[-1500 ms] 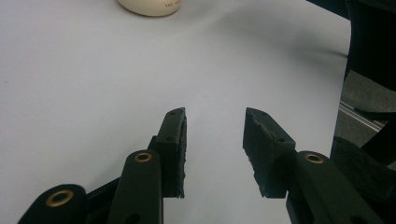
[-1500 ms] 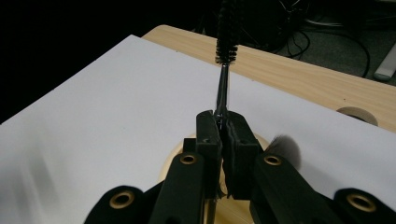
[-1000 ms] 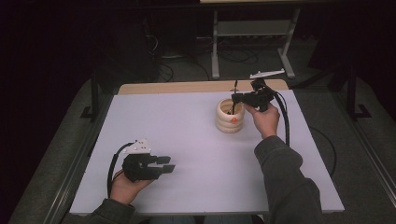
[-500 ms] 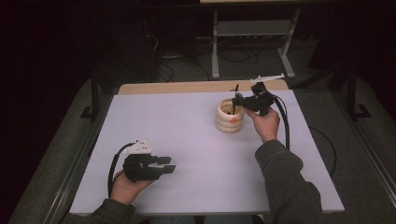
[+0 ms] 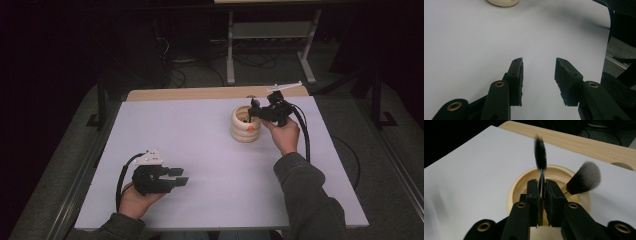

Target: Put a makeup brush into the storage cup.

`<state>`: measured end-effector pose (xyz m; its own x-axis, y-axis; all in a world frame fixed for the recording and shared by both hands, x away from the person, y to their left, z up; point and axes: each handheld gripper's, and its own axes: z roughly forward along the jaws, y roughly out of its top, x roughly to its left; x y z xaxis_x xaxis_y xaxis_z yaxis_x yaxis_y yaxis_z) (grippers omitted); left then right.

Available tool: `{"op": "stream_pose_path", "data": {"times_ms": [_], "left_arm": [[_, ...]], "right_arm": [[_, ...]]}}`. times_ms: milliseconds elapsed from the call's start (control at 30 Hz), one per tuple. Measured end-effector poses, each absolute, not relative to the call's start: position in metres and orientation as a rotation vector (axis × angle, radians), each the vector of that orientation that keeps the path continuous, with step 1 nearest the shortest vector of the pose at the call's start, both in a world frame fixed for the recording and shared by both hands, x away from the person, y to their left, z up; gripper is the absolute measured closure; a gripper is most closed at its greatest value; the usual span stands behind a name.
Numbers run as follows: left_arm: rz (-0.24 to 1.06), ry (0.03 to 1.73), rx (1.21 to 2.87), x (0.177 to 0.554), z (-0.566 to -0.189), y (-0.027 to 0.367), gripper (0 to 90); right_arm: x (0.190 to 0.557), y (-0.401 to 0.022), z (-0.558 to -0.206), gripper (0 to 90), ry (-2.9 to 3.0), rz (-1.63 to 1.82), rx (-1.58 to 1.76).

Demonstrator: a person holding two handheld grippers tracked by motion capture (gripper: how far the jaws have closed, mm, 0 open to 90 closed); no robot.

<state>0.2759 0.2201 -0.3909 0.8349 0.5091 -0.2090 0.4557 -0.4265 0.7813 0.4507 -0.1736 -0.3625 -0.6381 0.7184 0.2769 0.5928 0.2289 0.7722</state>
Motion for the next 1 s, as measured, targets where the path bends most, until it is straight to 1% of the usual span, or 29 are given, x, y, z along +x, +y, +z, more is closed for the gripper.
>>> {"op": "stream_pose_path", "data": {"times_ms": [133, 433, 1000], "left_arm": [[0.072, 0.713, 2.075, 0.276, -0.391, 0.22, 57.8], [0.081, 0.714, 2.082, 0.277, -0.391, 0.222, 56.7], [0.111, 0.755, 2.07, 0.278, -0.391, 0.225, 50.6]], "right_arm": [[0.449, -0.175, -0.362, 74.5, 2.337, 1.381, 1.273], [0.443, -0.182, -0.361, 67.6, 2.312, 1.404, 1.284], [0.421, -0.202, -0.359, 50.1, 2.303, 1.447, 1.28]]}}
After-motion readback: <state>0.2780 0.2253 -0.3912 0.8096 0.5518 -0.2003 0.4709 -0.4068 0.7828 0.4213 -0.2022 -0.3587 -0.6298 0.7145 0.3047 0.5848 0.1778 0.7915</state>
